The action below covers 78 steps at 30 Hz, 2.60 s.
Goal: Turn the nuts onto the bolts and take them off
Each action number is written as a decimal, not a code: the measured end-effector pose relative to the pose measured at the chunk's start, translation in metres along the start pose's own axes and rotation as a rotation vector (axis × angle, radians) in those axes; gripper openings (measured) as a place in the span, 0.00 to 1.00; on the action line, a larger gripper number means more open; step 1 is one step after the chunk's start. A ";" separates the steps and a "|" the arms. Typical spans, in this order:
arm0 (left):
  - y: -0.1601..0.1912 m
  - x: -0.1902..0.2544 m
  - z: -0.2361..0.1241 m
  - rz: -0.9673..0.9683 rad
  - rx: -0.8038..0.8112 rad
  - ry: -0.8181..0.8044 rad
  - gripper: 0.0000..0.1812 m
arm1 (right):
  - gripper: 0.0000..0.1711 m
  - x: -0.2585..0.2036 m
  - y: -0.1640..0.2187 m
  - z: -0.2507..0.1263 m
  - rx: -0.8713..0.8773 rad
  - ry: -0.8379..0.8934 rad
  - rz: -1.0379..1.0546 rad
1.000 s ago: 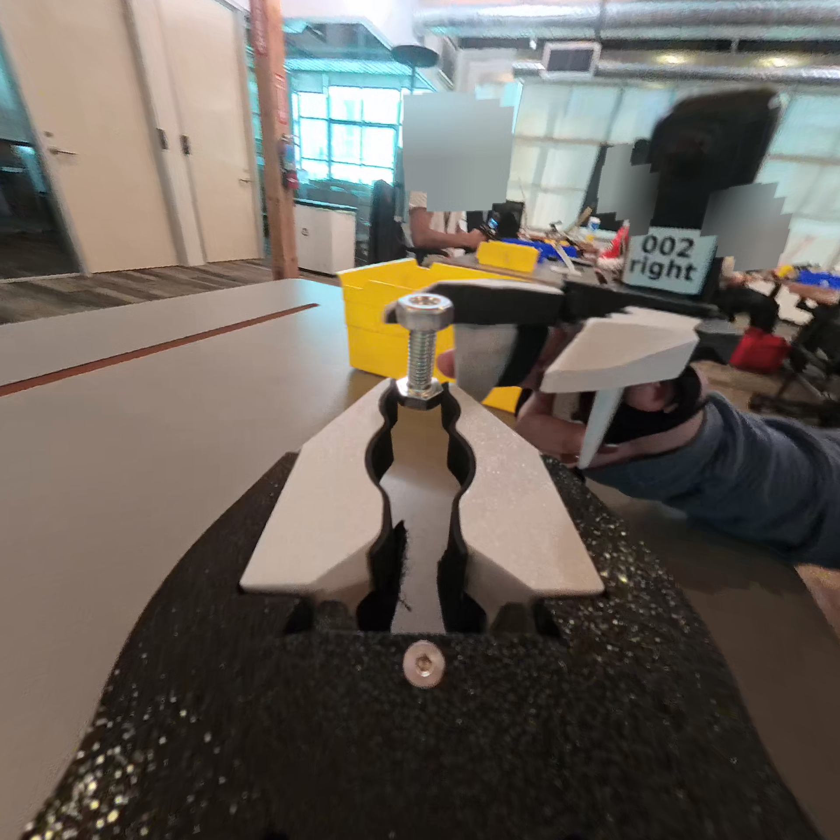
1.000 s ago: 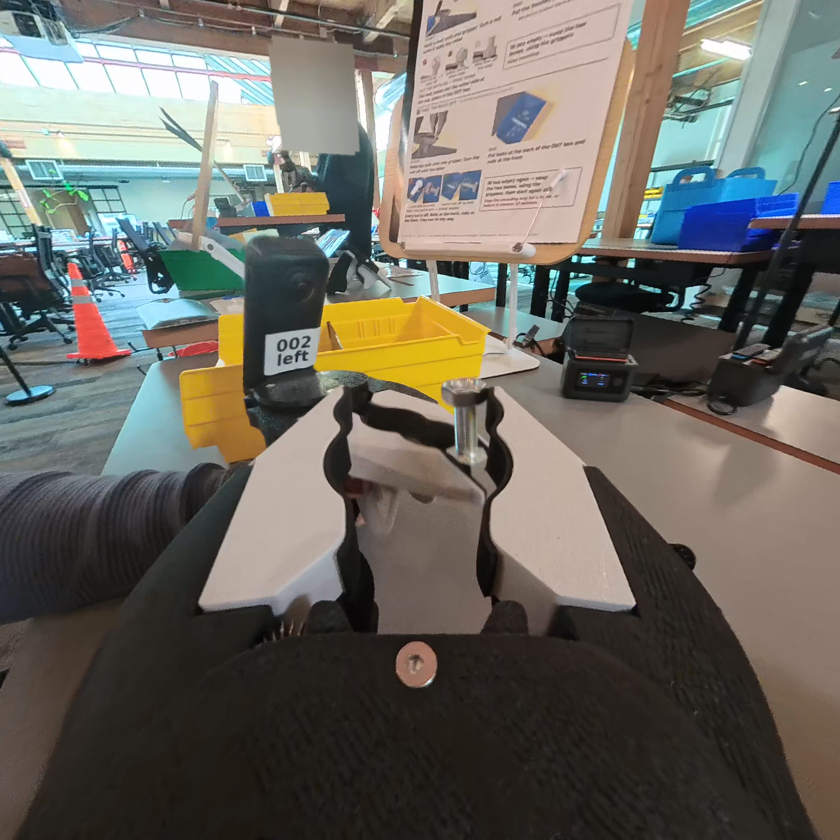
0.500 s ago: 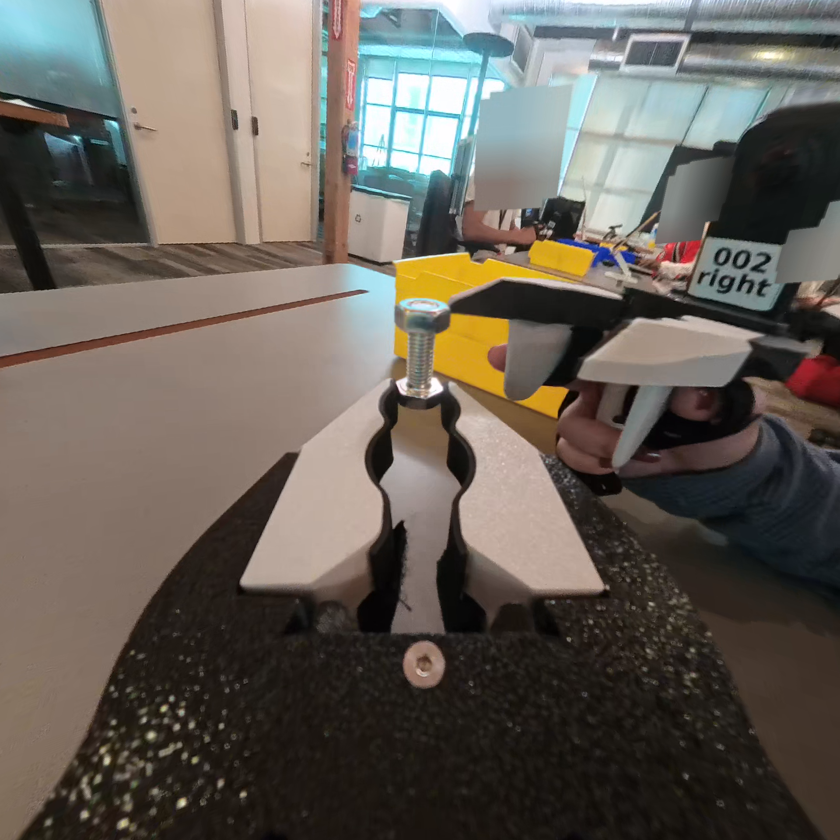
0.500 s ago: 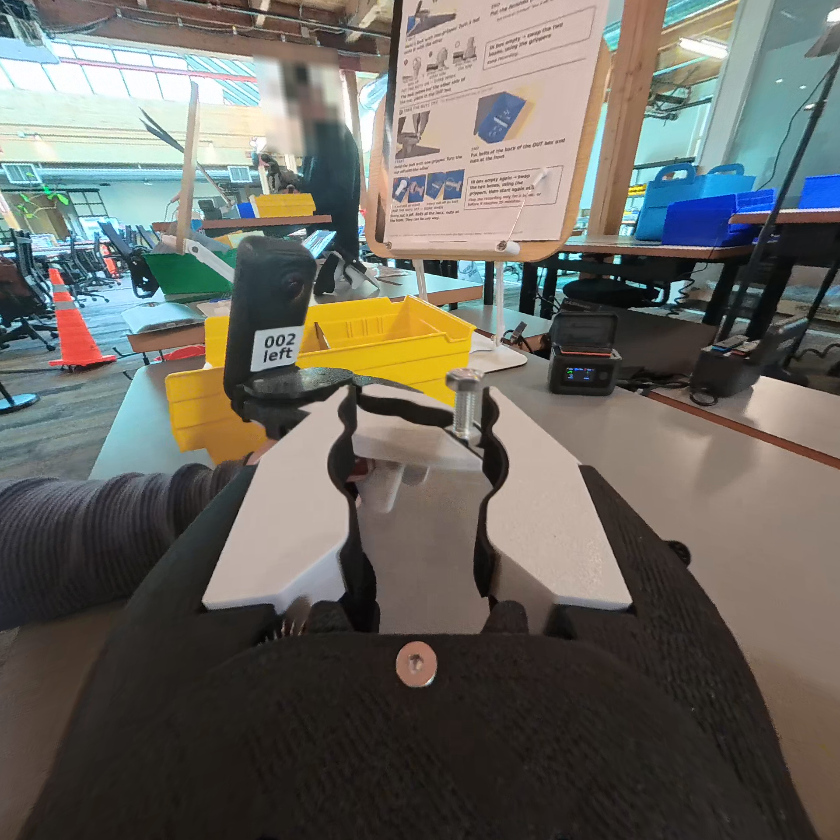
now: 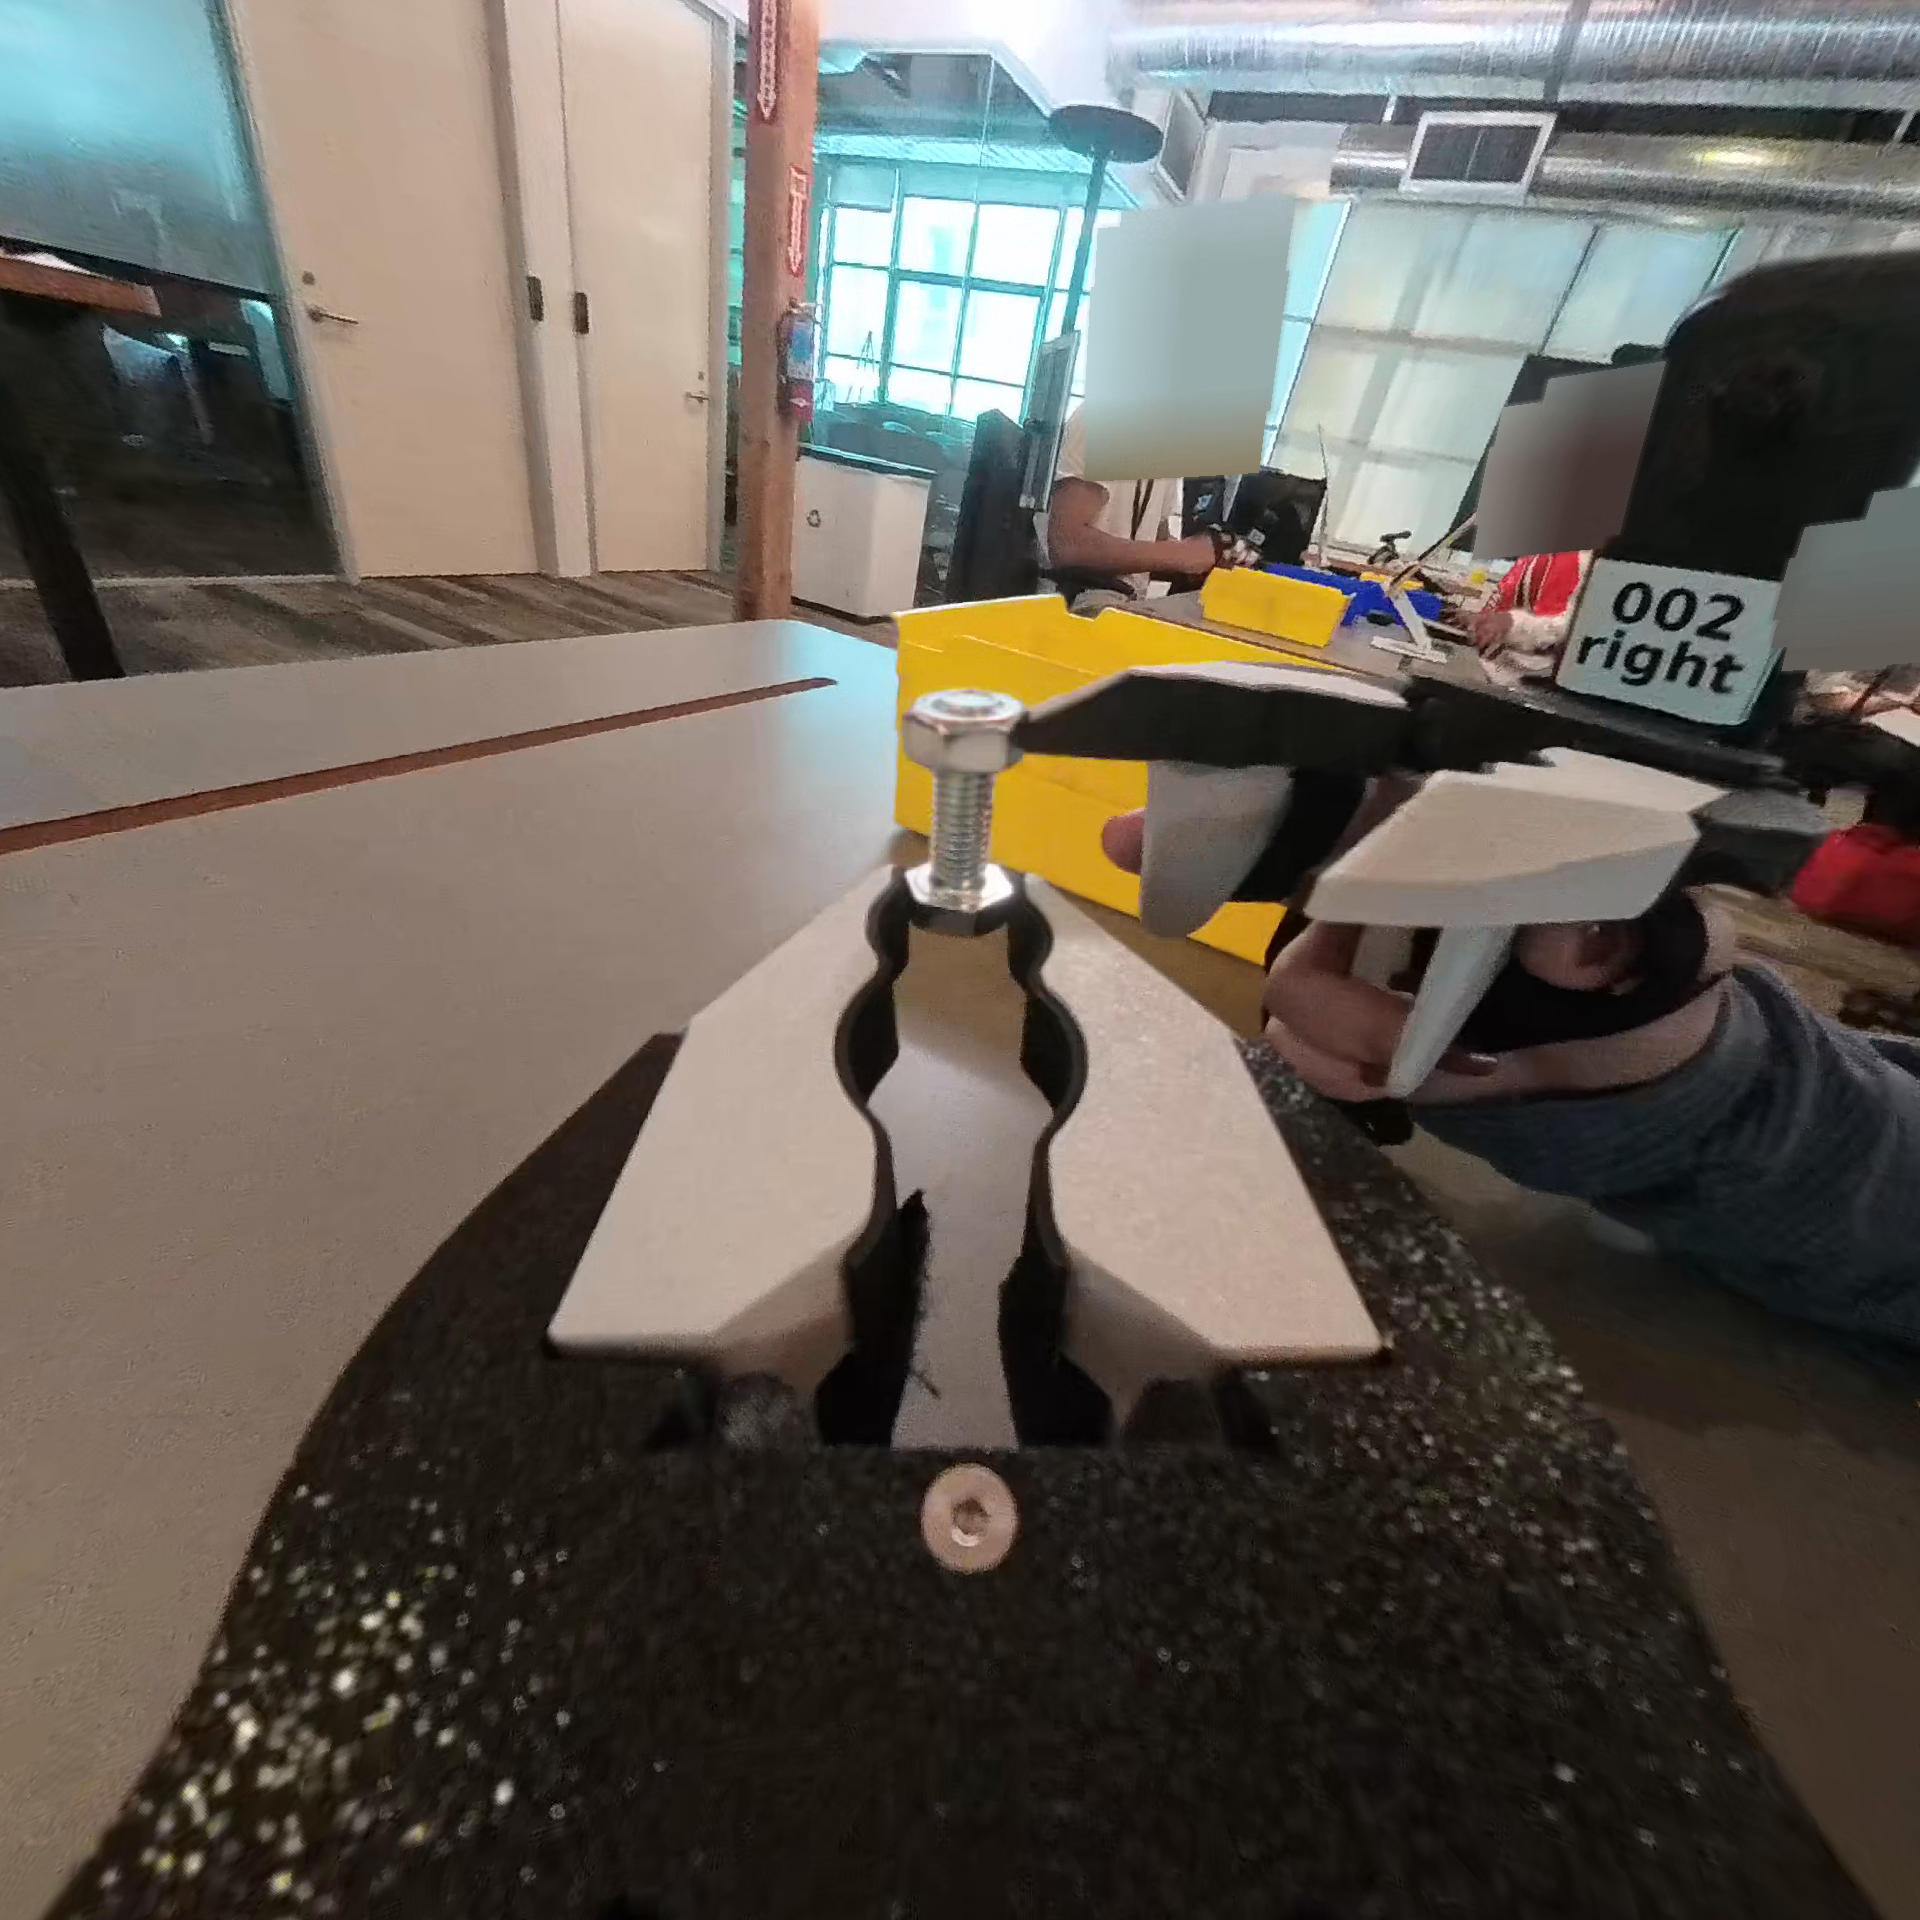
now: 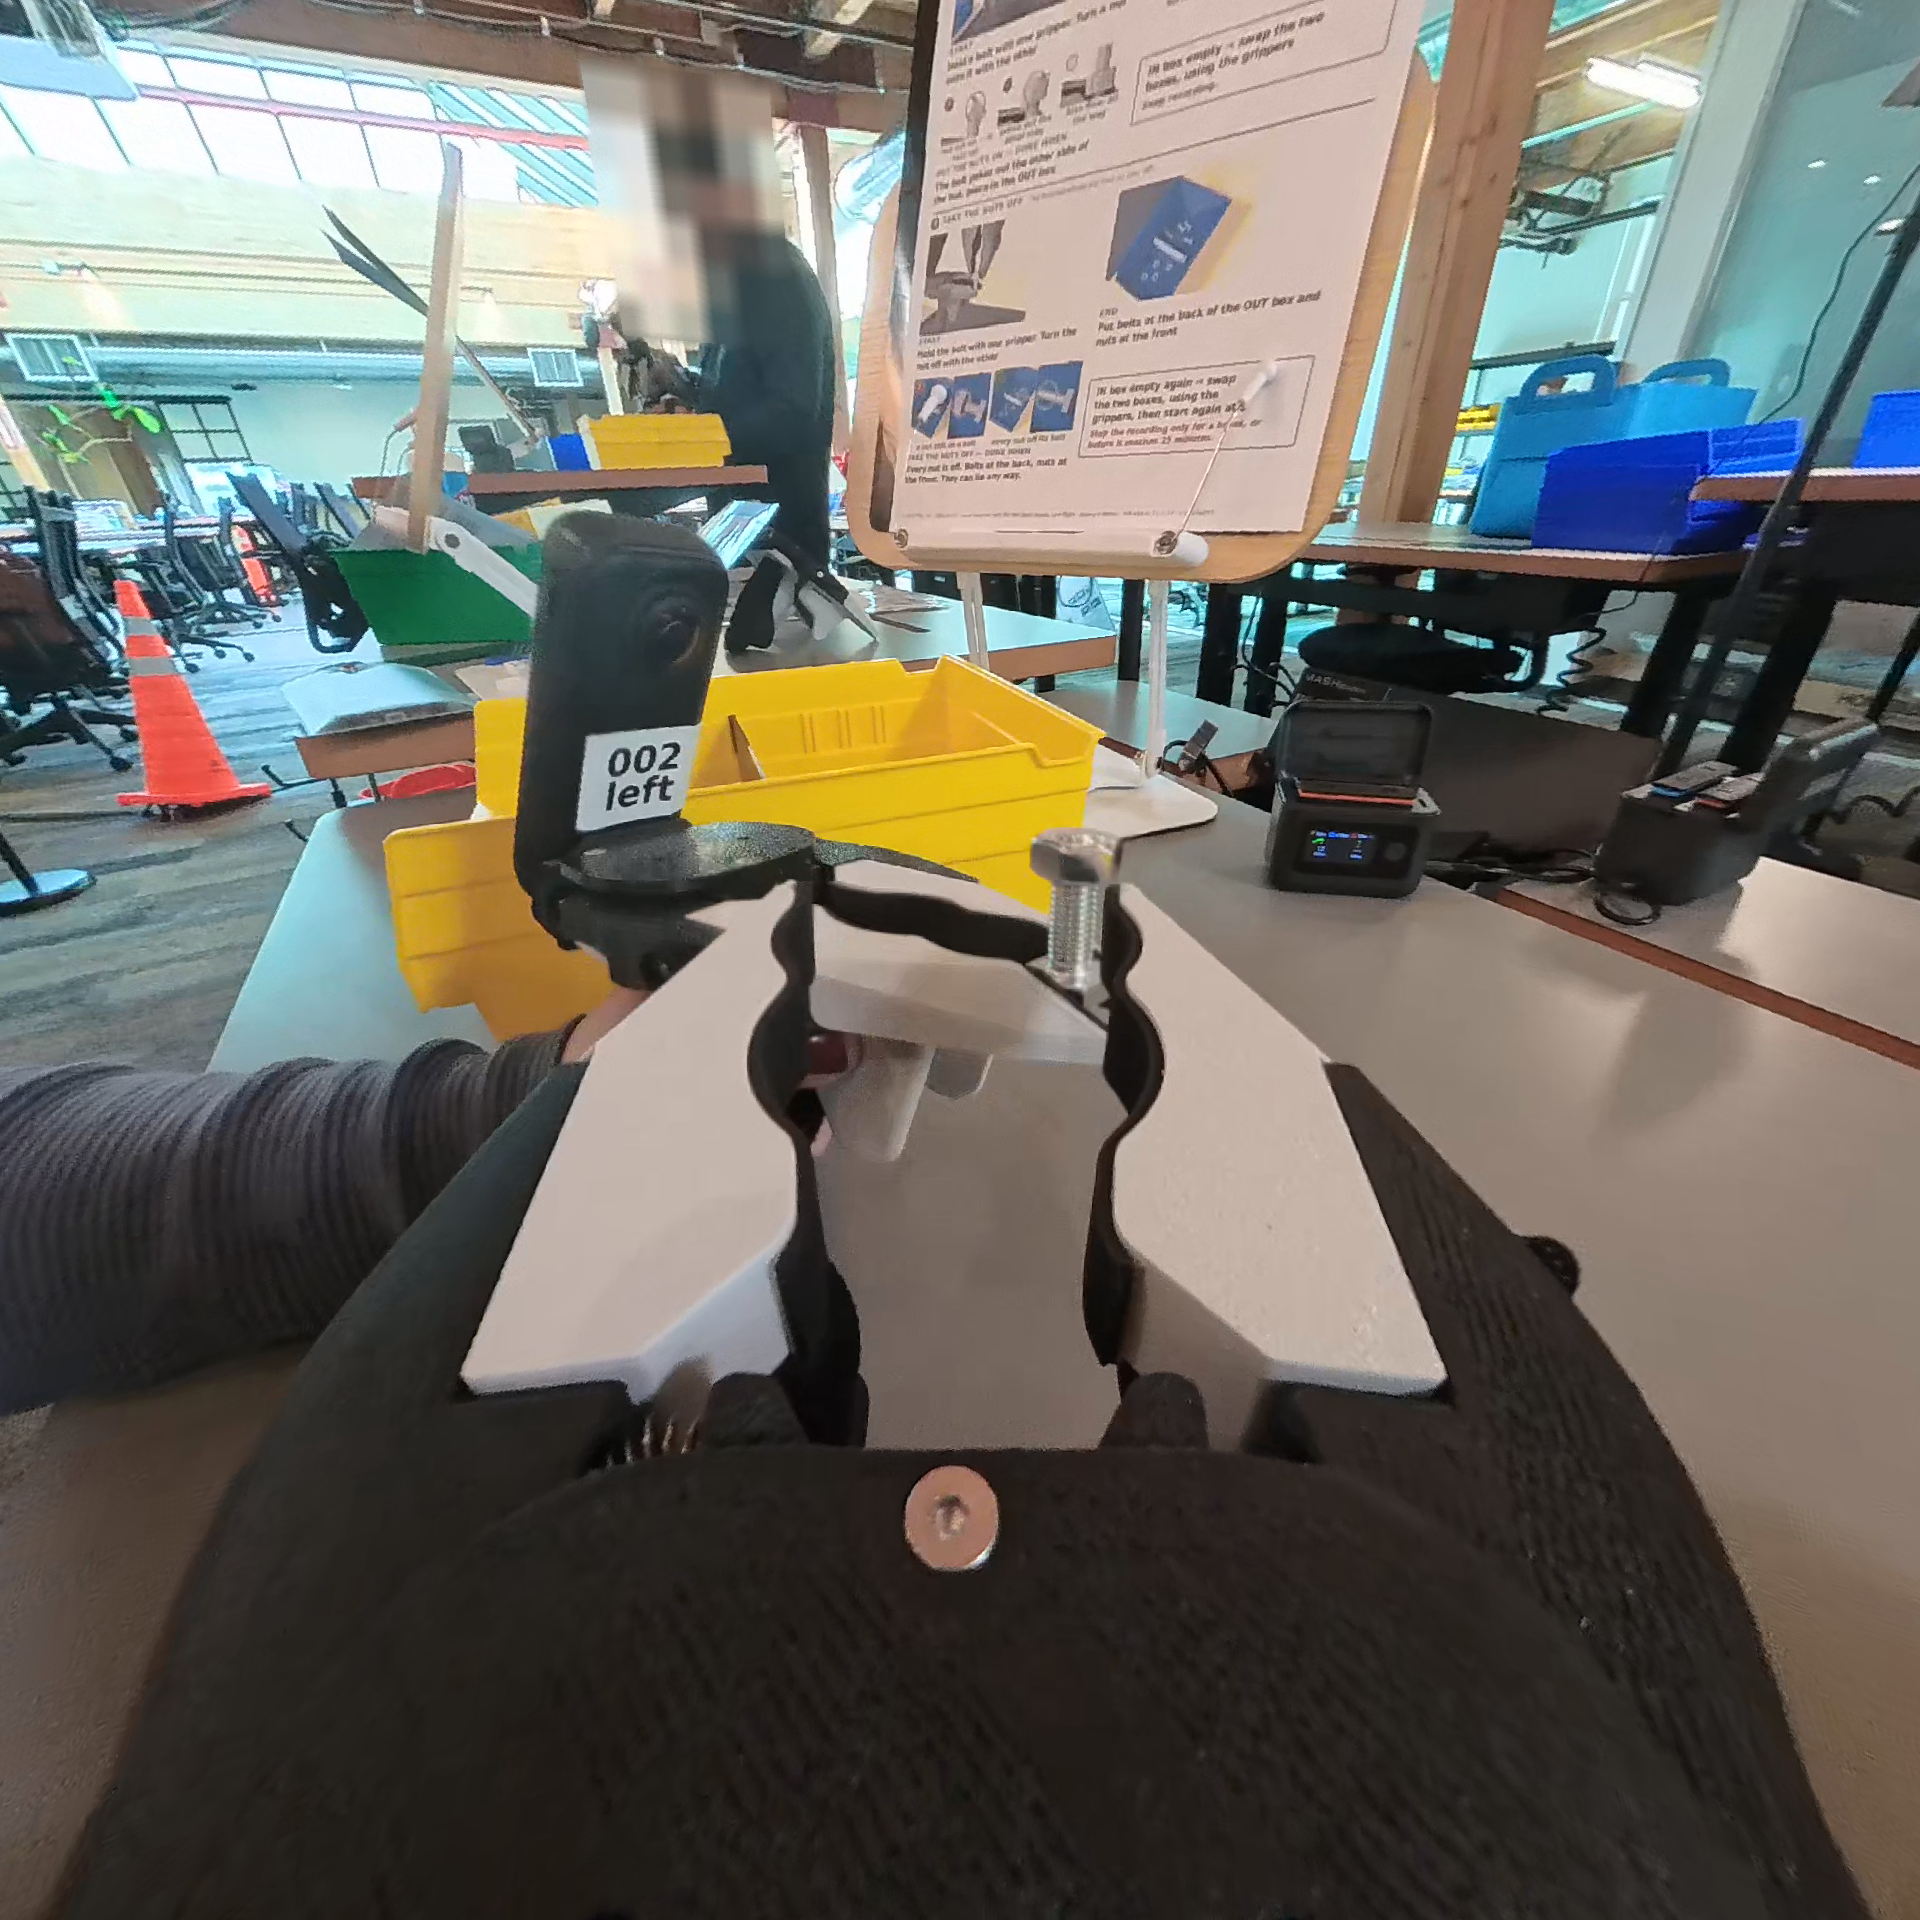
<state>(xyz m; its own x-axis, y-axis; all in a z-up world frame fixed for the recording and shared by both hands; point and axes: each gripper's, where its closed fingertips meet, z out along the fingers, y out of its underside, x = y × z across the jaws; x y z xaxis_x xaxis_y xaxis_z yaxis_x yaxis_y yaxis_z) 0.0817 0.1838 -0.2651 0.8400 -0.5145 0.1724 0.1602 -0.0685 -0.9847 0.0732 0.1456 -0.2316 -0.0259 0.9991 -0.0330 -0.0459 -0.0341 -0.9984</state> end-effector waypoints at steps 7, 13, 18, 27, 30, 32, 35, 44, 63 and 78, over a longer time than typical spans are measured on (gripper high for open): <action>0.013 0.047 0.010 0.101 -0.069 0.234 0.09 | 0.34 0.002 0.001 0.001 0.000 0.017 -0.002; 0.007 0.025 0.008 0.063 -0.036 0.111 0.10 | 0.34 -0.002 -0.001 0.000 0.006 0.001 -0.017; 0.003 0.010 0.002 0.041 -0.022 0.047 0.09 | 0.33 0.005 -0.002 -0.002 0.019 0.025 0.007; 0.015 0.044 0.012 0.122 -0.082 0.202 0.10 | 0.35 -0.008 0.001 0.002 0.001 -0.039 -0.017; 0.006 0.022 0.008 0.037 -0.036 0.121 0.09 | 0.38 -0.005 -0.002 0.000 0.014 -0.025 -0.025; 0.000 0.004 0.003 -0.014 0.001 0.049 0.09 | 0.35 -0.004 -0.003 -0.001 0.019 -0.026 -0.022; -0.002 -0.005 0.000 -0.041 0.020 0.040 0.09 | 0.35 0.000 -0.002 -0.001 0.014 -0.002 -0.018; 0.023 0.035 0.018 0.151 -0.102 0.190 0.09 | 0.37 -0.007 0.004 0.002 -0.024 -0.044 -0.001; 0.020 0.038 0.013 0.148 -0.102 0.164 0.10 | 0.39 -0.008 0.006 0.002 -0.050 -0.045 -0.005; 0.005 0.023 0.005 0.054 -0.030 0.124 0.09 | 0.53 -0.008 0.008 0.005 -0.060 -0.045 0.043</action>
<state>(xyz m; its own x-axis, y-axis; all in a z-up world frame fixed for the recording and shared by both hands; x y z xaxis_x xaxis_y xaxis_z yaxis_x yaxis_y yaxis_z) 0.1048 0.1756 -0.2658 0.7759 -0.6201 0.1163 0.0993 -0.0620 -0.9931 0.0681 0.1375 -0.2390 -0.0712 0.9946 -0.0751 0.0157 -0.0741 -0.9971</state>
